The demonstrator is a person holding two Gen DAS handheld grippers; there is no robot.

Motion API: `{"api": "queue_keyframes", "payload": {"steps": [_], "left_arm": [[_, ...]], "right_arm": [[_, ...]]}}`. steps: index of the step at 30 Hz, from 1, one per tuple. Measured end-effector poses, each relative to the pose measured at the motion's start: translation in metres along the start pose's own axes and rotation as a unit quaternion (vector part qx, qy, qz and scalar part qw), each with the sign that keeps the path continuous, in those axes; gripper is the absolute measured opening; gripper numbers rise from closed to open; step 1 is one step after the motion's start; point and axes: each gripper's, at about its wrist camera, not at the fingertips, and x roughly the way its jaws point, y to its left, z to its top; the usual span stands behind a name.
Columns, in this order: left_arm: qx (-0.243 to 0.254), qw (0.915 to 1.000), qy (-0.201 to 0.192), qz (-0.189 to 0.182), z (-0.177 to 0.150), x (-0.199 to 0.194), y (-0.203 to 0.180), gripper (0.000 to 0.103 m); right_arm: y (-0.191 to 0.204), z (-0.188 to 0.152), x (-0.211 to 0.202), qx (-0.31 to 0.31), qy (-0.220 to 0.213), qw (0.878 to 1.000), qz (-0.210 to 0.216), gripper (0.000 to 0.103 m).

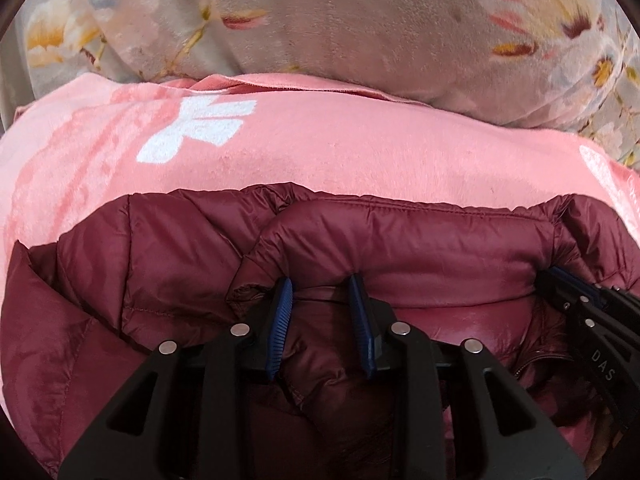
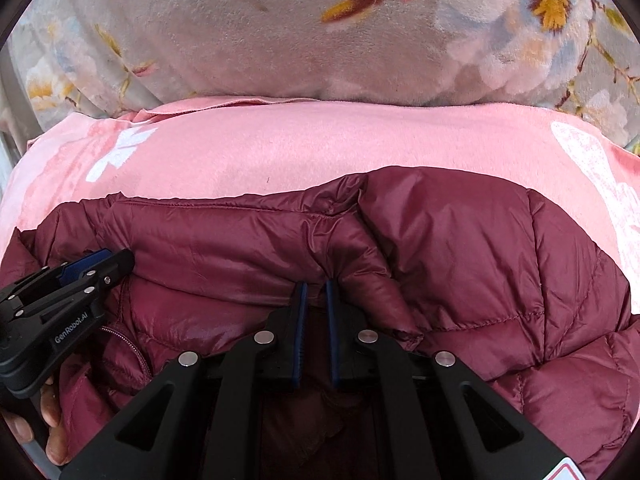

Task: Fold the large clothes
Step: 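Lower the folded collar onto the hem and hold it with both tools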

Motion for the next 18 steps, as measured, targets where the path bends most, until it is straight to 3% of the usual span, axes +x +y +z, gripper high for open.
{"api": "queue_keyframes", "payload": {"steps": [18], "left_arm": [[0.025, 0.9992, -0.001, 0.032, 0.0000, -0.0013, -0.0094, 0.029]], "right_arm": [[0.0005, 0.0017, 0.0023, -0.002, 0.001, 1.000, -0.001, 0.005]]}}
